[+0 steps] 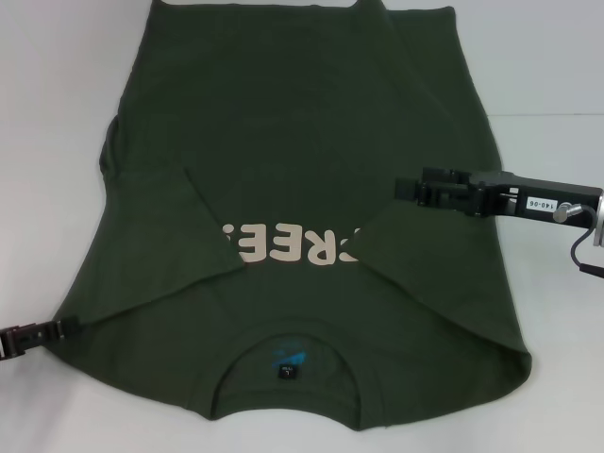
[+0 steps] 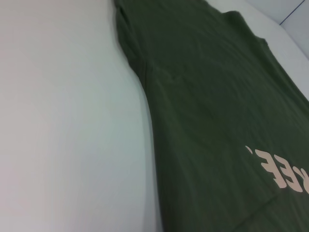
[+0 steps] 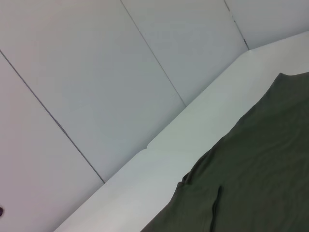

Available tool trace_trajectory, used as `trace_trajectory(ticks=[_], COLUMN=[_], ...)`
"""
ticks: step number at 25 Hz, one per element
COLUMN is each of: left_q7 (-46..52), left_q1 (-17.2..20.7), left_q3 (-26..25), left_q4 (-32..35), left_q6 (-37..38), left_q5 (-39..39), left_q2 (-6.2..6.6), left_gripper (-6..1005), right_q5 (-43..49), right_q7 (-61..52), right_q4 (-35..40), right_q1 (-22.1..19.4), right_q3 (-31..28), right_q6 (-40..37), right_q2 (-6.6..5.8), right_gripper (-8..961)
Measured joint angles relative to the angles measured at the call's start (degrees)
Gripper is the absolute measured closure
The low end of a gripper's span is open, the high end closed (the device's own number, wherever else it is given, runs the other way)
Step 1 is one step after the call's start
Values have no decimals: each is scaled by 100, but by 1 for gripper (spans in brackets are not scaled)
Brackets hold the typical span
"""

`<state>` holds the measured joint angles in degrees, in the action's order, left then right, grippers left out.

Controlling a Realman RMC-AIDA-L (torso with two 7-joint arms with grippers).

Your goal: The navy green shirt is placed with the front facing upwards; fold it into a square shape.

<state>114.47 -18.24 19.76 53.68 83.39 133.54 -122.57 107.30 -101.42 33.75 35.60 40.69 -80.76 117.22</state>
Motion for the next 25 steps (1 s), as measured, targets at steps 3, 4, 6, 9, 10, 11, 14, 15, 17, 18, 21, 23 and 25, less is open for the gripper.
trace_trajectory(ticks=[3,4,6,9,10,11,14,15,17,18,21,23,25], left_q7=[12,12,13,13,13,13,13,13,13,13,13,14,31], left_q1=[12,14,12,-21,-31,-38,-73,-92,-120,-139,-175,-190,-205], left_q3=[0,0,8,32,49,77,126,129,133,136,136,139,142], left_q4=[8,7,1,-14,-19,-24,-31,-34,-37,-39,-41,-41,-41], left_q6=[-1,7,60,126,134,136,138,138,138,137,136,123,92], left_q5=[13,16,63,184,214,229,237,238,239,240,242,242,242], left_q2=[-4,-4,-5,-2,0,-1,-7,-8,-8,-8,-7,-7,-7], left_gripper=[122,121,121,121,121,121,121,122,122,122,140,158,177], right_q5=[0,0,-3,-5,-6,-7,-9,-9,-9,-9,-9,-9,-14], right_q7=[0,0,0,0,0,0,0,0,0,0,0,0,0], right_q4=[-1,-1,-3,-8,-13,-18,-23,-24,-25,-27,-33,-32,-28], right_q1=[0,0,0,0,0,0,0,0,-4,-8,-27,-39,-43], right_q3=[0,0,-2,-7,-8,-8,-8,-10,-18,-26,-53,-66,-70], right_q6=[0,0,-1,-1,-1,-3,-17,-22,-31,-34,-39,-43,-43], right_q2=[0,0,0,0,0,0,0,0,0,0,0,0,0], right_gripper=[33,33,33,33,33,33,33,33,33,33,33,33,34])
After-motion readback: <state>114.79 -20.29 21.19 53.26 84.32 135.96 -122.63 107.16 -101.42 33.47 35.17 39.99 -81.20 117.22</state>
